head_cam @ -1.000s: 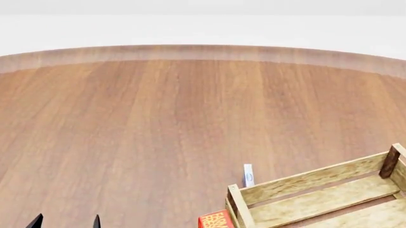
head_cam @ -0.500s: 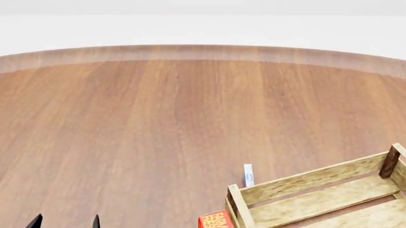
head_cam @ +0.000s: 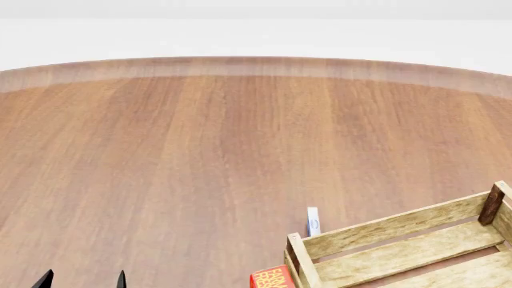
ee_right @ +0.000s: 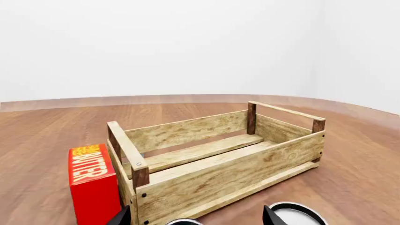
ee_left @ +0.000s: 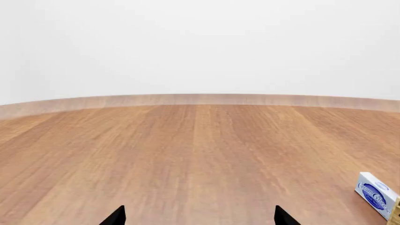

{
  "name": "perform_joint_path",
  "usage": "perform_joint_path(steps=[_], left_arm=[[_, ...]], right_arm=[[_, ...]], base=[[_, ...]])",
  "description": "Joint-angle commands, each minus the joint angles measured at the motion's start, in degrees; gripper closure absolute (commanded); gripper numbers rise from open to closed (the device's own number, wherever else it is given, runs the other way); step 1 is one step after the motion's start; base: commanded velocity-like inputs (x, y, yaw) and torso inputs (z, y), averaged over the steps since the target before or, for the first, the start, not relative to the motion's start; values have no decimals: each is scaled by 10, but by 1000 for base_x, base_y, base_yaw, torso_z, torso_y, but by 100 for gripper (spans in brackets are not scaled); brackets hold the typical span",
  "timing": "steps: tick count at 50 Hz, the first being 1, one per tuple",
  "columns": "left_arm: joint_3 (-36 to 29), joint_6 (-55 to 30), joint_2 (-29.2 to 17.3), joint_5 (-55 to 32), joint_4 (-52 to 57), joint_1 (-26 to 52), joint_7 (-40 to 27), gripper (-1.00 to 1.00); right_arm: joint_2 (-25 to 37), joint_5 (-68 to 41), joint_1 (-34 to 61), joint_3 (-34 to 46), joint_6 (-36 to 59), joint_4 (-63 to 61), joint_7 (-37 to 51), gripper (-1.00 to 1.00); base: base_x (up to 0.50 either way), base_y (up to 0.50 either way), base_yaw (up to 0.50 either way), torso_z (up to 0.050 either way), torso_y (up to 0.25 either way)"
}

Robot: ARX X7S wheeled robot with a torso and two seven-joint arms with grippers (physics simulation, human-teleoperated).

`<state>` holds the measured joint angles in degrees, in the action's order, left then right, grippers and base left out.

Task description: Pick up the tomato sauce, and put it in the wooden tray.

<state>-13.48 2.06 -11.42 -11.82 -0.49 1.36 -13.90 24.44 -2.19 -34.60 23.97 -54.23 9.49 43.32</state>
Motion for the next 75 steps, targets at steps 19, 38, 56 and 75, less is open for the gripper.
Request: perform_joint_path(steps=[19, 38, 56, 75], left_arm=[[-8, 3, -5, -5, -2, 1, -7, -100], [-12, 4, -9, -9, -2, 2, -11, -100], [-17, 6, -12, -11, -4, 4, -14, -100], [-22, 5, -16, -13, 1, 3, -20, -100]], right_arm=[[-23, -53, 58, 45, 30, 103, -41, -100], [-41, -68, 98, 56, 51, 155, -59, -100], [-39, -91, 126, 59, 92, 153, -71, -100], [-41, -97, 140, 63, 116, 151, -76, -100]], base=[[0, 0, 0, 0, 0], [0, 0, 0, 0, 0], [0, 0, 0, 0, 0], [0, 0, 0, 0, 0]])
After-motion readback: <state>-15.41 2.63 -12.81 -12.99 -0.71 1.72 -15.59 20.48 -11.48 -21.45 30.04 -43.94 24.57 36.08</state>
